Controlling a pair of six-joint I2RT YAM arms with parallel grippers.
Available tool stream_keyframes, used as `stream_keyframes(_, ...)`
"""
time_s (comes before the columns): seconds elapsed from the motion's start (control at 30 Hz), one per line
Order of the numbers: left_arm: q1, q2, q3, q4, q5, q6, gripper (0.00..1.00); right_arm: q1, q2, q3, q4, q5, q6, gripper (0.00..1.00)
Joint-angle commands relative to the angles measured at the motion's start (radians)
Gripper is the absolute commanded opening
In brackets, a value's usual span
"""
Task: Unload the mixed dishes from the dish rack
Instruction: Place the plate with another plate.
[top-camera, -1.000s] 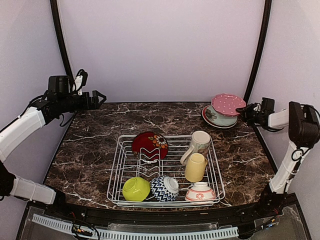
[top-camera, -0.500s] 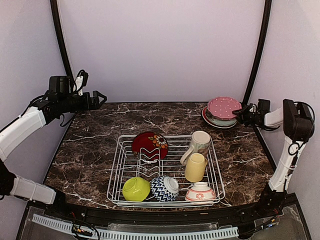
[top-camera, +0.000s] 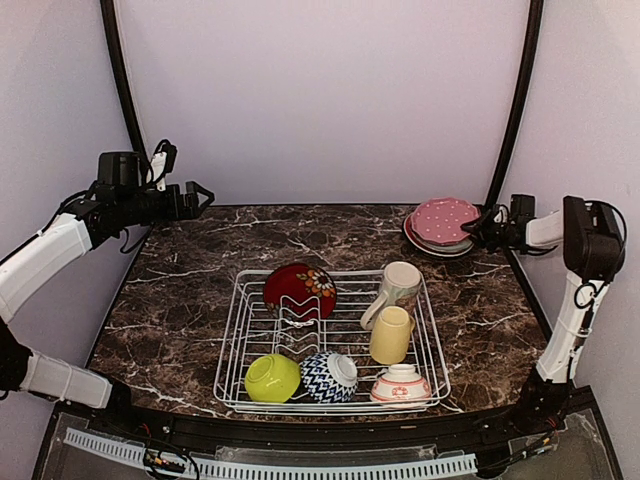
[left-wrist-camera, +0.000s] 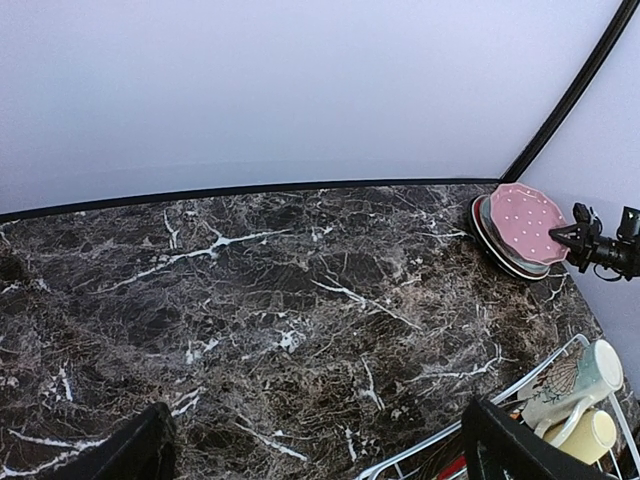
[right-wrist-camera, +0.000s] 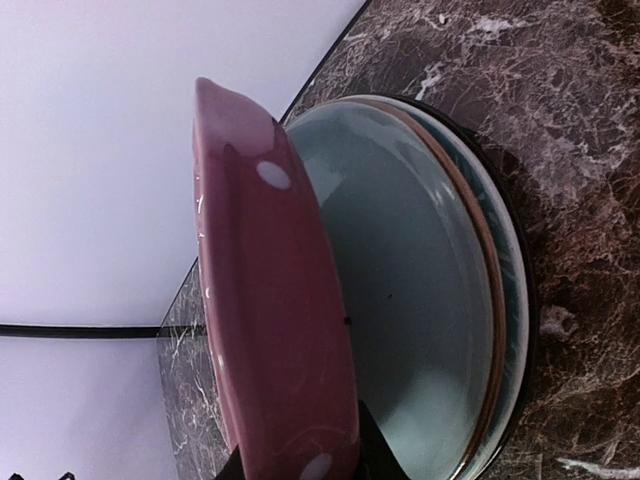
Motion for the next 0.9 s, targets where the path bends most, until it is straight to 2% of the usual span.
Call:
stream_keyframes(0.0, -0.006, -0.002, -0.019, -0.001, 0.012, -0.009, 0.99, 0.028, -0.014, 0.078, 0.05, -0.009, -0.079, 0.05)
stream_keyframes(0.2, -0.006, -0.003, -0.018, -0.001, 0.014, -0.008, 0.99, 0.033, -0.011, 0.1, 0.009, 0.021, -0.1, 0.09)
stream_keyframes(0.6, -0.005, -0.006, -0.017, 0.001, 0.021, -0.012, 0.99, 0.035, -0.024, 0.104, -0.046, 0.047, -0.131, 0.28)
stream_keyframes(0.73, -0.006, -0.006, -0.017, -0.001, 0.024, -0.013, 0.99, 0.036, -0.031, 0.115, -0.092, 0.06, -0.159, 0.31)
stream_keyframes(0.87, -0.006, -0.008, -0.016, -0.001, 0.024, -0.013, 0.99, 0.039, -0.064, 0.112, -0.174, 0.123, -0.215, 0.44)
